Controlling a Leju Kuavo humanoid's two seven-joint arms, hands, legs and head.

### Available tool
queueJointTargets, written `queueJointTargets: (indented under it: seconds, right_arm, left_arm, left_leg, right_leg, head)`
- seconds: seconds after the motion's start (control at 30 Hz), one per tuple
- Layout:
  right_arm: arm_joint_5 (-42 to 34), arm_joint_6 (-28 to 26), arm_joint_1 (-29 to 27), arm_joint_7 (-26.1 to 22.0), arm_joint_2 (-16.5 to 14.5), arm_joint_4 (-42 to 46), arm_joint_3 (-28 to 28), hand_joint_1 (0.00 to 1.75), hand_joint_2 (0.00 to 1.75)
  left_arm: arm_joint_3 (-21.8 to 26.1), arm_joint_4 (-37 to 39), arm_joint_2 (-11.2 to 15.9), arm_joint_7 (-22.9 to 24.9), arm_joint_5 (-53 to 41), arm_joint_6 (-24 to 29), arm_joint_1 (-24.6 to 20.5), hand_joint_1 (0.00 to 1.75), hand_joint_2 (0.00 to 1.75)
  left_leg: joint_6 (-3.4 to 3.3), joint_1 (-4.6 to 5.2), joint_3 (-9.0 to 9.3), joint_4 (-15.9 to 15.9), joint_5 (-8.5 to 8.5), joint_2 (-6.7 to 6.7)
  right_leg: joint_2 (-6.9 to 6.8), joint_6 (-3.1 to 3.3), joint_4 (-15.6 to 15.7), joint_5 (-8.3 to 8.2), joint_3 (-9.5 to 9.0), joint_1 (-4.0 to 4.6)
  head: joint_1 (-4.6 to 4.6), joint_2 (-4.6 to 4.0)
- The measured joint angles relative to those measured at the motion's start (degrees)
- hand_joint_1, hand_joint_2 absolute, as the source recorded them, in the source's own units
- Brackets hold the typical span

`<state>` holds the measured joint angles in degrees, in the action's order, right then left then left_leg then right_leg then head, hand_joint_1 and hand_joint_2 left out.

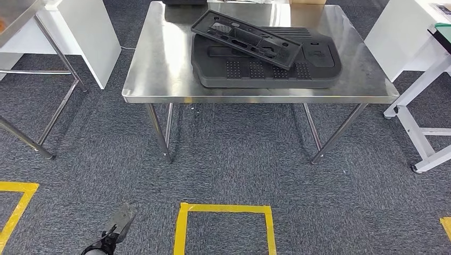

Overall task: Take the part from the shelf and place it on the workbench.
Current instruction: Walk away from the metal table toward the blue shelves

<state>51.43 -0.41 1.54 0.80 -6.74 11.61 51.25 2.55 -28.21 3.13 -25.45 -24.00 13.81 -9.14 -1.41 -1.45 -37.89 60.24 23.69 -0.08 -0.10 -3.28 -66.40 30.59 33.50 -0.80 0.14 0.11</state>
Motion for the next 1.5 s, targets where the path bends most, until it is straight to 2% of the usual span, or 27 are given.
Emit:
queueJointTargets:
  seconds: [0.07, 0.1, 0.2, 0.27, 0.33, 0.37, 0.4, 0.43, 0.5, 0.57, 0.6, 0.7, 0.77, 0.8, 0.87, 0.9, 0.93, 0.97, 1.03, 1.1, 1.17, 1.2, 1.27, 1.33, 1.4, 1.43, 1.5]
  right_arm:
    - [-0.01, -0.01, 0.32, -0.09, 0.08, 0.02, 0.02, 0.0, 0.0]
    - [-0.01, -0.06, 0.43, -0.16, 0.09, 0.02, 0.05, 0.0, 0.0]
    - [-0.24, -0.53, 0.55, -0.43, -0.06, 0.02, 0.29, 0.0, 0.0]
    - [-0.53, -0.87, 0.55, -0.5, -0.23, 0.02, 0.52, 0.0, 0.0]
    - [-0.85, -1.24, 0.53, -0.49, -0.39, 0.02, 0.8, 0.0, 0.0]
    - [-1.07, -1.51, 0.53, -0.44, -0.52, 0.02, 0.98, 0.0, 0.0]
    - [-1.27, -1.75, 0.54, -0.39, -0.66, 0.02, 1.15, 0.0, 0.0]
    - [-1.42, -1.99, 0.54, -0.33, -0.83, 0.02, 1.34, 0.0, 0.0]
    - [-1.56, -2.44, 0.57, -0.27, -1.17, 0.02, 1.61, 0.0, 0.0]
    - [-1.49, -2.75, 0.71, -0.27, -1.36, 0.02, 1.69, 0.0, 0.0]
    - [-1.29, -2.87, 0.78, -0.28, -1.4, 0.02, 1.69, 0.0, 0.0]
    - [0.25, -3.25, 0.97, -0.3, -1.49, 0.02, 1.65, 0.0, 0.0]
    - [1.92, -3.49, 1.06, -0.25, -1.49, 0.02, 1.42, 0.0, 0.0]
    - [2.96, -3.56, 1.1, -0.15, -1.48, 0.02, 1.14, 0.0, 0.0]
    - [5.9, -3.52, 1.14, 0.35, -1.46, 0.01, 0.0, 0.0, 0.0]
    - [7.65, -3.38, 1.13, 0.73, -1.46, -0.01, -0.88, 0.0, 0.0]
    - [9.29, -3.24, 1.11, 1.14, -1.45, -0.02, -1.87, 0.0, 0.0]
    - [10.53, -3.14, 1.1, 1.58, -1.45, -0.02, -2.87, 0.0, 0.0]
    - [12.14, -3.29, 1.14, 2.51, -1.5, -0.05, -4.76, 0.0, 0.0]
    - [12.95, -3.56, 1.21, 3.25, -1.65, -0.14, -6.15, 0.0, 0.0]
    - [13.51, -3.5, 1.35, 3.57, -1.8, -0.21, -7.2, 0.0, 0.0]
    - [13.78, -3.38, 1.43, 3.63, -1.86, -0.21, -7.68, 0.0, 0.0]
    - [14.25, -3.06, 1.46, 3.64, -1.99, -0.23, -8.53, 0.0, 0.0]
    - [14.67, -2.75, 1.33, 3.61, -2.08, -0.27, -9.22, 0.0, 0.0]
    - [15.05, -2.56, 1.21, 3.6, -2.08, -0.31, -9.8, 0.0, 0.0]
    - [15.23, -2.52, 1.18, 3.6, -2.08, -0.31, -10.06, 0.0, 0.0]
    - [15.5, -2.45, 1.21, 3.7, -2.11, -0.31, -10.55, 0.0, 0.0]
  left_arm:
    - [0.39, 1.26, -0.28, 0.03, 0.02, -0.16, -0.27, 0.0, 0.0]
    - [0.56, 1.88, -0.39, 0.3, 0.04, -0.4, -0.44, 0.0, 0.0]
    - [1.29, 4.23, -0.64, 2.34, 0.32, -1.83, -0.82, 0.0, 0.0]
    - [1.79, 6.03, -0.79, 4.08, 0.59, -2.91, -0.84, 0.0, 0.0]
    - [2.25, 7.7, -0.91, 5.71, 0.76, -3.8, -0.82, 0.0, 0.0]
    - [2.43, 8.47, -1.01, 6.49, 0.8, -4.19, -0.78, 0.0, 0.0]
    - [2.56, 9.15, -1.14, 7.23, 0.78, -4.52, -0.72, 0.0, 0.0]
    - [2.66, 9.75, -1.27, 7.9, 0.74, -4.81, -0.66, 0.0, 0.0]
    - [2.74, 10.55, -1.61, 9.27, 0.67, -5.0, -0.66, 0.0, 0.0]
    - [2.9, 11.14, -2.29, 10.94, 0.67, -4.67, -0.86, 0.0, 0.0]
    - [3.03, 11.43, -2.72, 11.96, 0.68, -4.5, -0.97, 0.0, 0.0]
    - [3.48, 12.26, -3.83, 15.74, 1.07, -4.84, -1.06, 0.0, 0.0]
    - [3.95, 12.77, -4.46, 18.08, 1.6, -6.14, -1.03, 0.0, 0.0]
    - [4.19, 13.02, -4.71, 19.05, 1.74, -6.95, -0.98, 0.0, 0.0]
    - [4.46, 13.56, -5.03, 21.07, 1.23, -8.12, -0.71, 0.0, 0.0]
    - [4.49, 13.84, -5.22, 22.2, 0.54, -8.29, -0.5, 0.0, 0.0]
    - [4.47, 14.09, -5.42, 23.34, -0.27, -8.2, -0.28, 0.0, 0.0]
    - [4.41, 14.32, -5.65, 24.5, -1.07, -7.97, -0.12, 0.0, 0.0]
    - [4.15, 14.68, -6.21, 26.83, -2.59, -7.47, 0.01, 0.0, 0.0]
    - [3.74, 14.95, -6.67, 28.71, -3.78, -7.29, 0.01, 0.0, 0.0]
    - [3.28, 15.26, -6.96, 29.88, -4.69, -7.61, 0.08, 0.0, 0.0]
    - [3.01, 15.43, -7.06, 30.28, -5.15, -7.94, 0.13, 0.0, 0.0]
    - [2.41, 15.68, -7.2, 30.81, -6.06, -8.63, 0.16, 0.0, 0.0]
    - [1.8, 15.79, -7.42, 31.18, -6.67, -9.03, 0.09, 0.0, 0.0]
    - [1.38, 15.92, -7.6, 31.76, -6.99, -9.03, 0.11, 0.0, 0.0]
    - [1.25, 16.0, -7.63, 32.18, -7.09, -8.88, 0.16, 0.0, 0.0]
    - [1.07, 16.09, -7.63, 33.03, -7.17, -8.19, 0.21, 0.0, 0.0]
  left_leg:
    - [0.64, 0.06, -0.57, -0.12, -1.03, -0.04]
    - [1.06, 0.04, -0.64, -0.3, -1.55, 0.01]
    - [2.26, -0.07, -0.69, -0.92, -2.33, 0.11]
    - [2.6, -0.11, -1.7, 1.8, 1.06, 0.06]
    - [2.82, -0.14, -3.52, 8.62, 6.48, -0.03]
    - [2.99, -0.15, -4.08, 11.87, 8.06, -0.07]
    - [3.12, -0.17, -3.91, 13.68, 8.53, -0.09]
    - [3.22, -0.2, -2.69, 13.35, 7.96, -0.07]
    - [3.37, -0.37, 2.39, 6.88, 5.97, -0.03]
    - [3.02, -0.17, 6.3, 0.86, 5.17, -0.11]
    - [2.7, 0.0, 6.85, -0.39, 5.3, -0.21]
    - [1.26, 0.19, 6.15, -0.71, 4.68, -0.76]
    - [0.2, 0.0, 5.55, -0.94, 3.94, -1.14]
    - [-0.13, -0.01, 5.13, -0.94, 3.61, -1.33]
    - [-0.37, 0.06, 4.14, -0.92, 2.95, -1.86]
    - [-0.33, 0.09, 3.7, -0.91, 2.63, -2.23]
    - [-0.23, 0.09, 3.33, -0.9, 2.33, -2.68]
    - [-0.08, 0.08, 3.05, -0.9, 2.05, -3.23]
    - [0.36, 0.06, 2.58, -0.88, 1.49, -4.44]
    - [1.03, 0.06, 2.19, -0.91, 0.96, -5.39]
    - [1.93, -0.01, 1.93, -1.25, 0.36, -6.26]
    - [2.28, -0.05, 1.76, -1.25, 0.26, -6.14]
    - [2.73, 0.1, 0.6, 0.92, 1.87, -3.89]
    - [2.91, 0.21, -2.18, 7.47, 5.86, -1.03]
    - [3.15, 0.18, -4.45, 13.61, 8.4, -0.26]
    - [3.21, 0.18, -4.3, 14.19, 8.24, -0.12]
    - [3.09, 0.2, -0.49, 8.64, 5.37, 0.92]
  right_leg:
    - [-0.03, 0.48, 7.29, -0.56, -4.87, 0.46]
    - [-0.03, 0.79, 9.01, -0.52, -5.77, 0.7]
    - [-0.07, 1.81, 9.98, -1.68, -5.23, 0.5]
    - [-0.18, 2.86, 10.41, -2.9, -4.76, 0.0]
    - [-0.25, 3.5, 10.27, -3.84, -3.81, 0.15]
    - [-0.27, 3.53, 10.18, -4.24, -3.27, 0.26]
    - [-0.3, 3.49, 10.06, -4.61, -2.7, 0.33]
    - [-0.31, 3.36, 9.89, -4.9, -2.17, 0.34]
    - [-0.33, 2.98, 9.35, -5.3, -1.26, 0.25]
    - [-0.58, 2.52, 8.69, -5.56, -0.48, 0.49]
    - [-0.73, 2.29, 8.46, -5.71, -0.19, 0.62]
    - [-0.97, 1.42, 8.15, -5.92, 0.5, 0.41]
    - [-0.74, 1.28, 5.13, -3.91, 2.13, 0.19]
    - [-0.56, 1.38, 1.93, -2.11, 3.58, 0.12]
    - [-0.41, 1.49, -5.64, 1.33, 6.6, 0.03]
    - [-0.37, 1.32, -7.62, 2.06, 7.16, 0.02]
    - [-0.29, 1.02, -7.48, 1.96, 6.63, 0.01]
    - [-0.03, 0.67, -4.74, 0.98, 4.79, 0.0]
    - [1.91, 0.39, 3.69, -1.33, -0.3, -0.02]
    - [3.4, 0.85, 8.62, -2.34, -3.06, 0.16]
    - [2.81, 1.53, 9.06, -2.63, -3.32, 0.44]
    - [2.19, 1.95, 9.22, -2.94, -3.46, 0.36]
    - [0.8, 2.85, 9.7, -3.51, -3.49, 0.12]
    - [-0.75, 3.36, 9.83, -3.67, -3.38, 0.23]
    - [-2.44, 3.47, 9.79, -3.68, -3.3, 0.49]
    - [-3.23, 3.47, 9.77, -3.68, -3.28, 0.58]
    - [-4.62, 3.44, 9.72, -3.66, -3.43, 0.67]
  head:
    - [-0.01, 0.0]
    - [0.04, 0.0]
    - [0.11, 0.0]
    - [-0.1, 0.0]
    - [-0.31, 0.0]
    - [-0.33, 0.0]
    - [-0.34, -0.01]
    - [-0.34, -0.01]
    - [-0.37, -0.01]
    - [-0.39, -0.01]
    - [-0.43, -0.01]
    - [-0.43, 0.0]
    - [-0.16, -0.01]
    - [-0.02, -0.01]
    - [0.08, -0.02]
    - [0.08, -0.01]
    - [0.09, -0.01]
    - [0.09, -0.01]
    - [0.09, 0.0]
    - [0.07, 0.0]
    - [0.07, 0.0]
    - [0.03, 0.0]
    - [-0.26, 0.0]
    - [-0.55, 0.0]
    - [-0.59, -0.01]
    - [-0.62, -0.02]
    - [-0.62, -0.01]
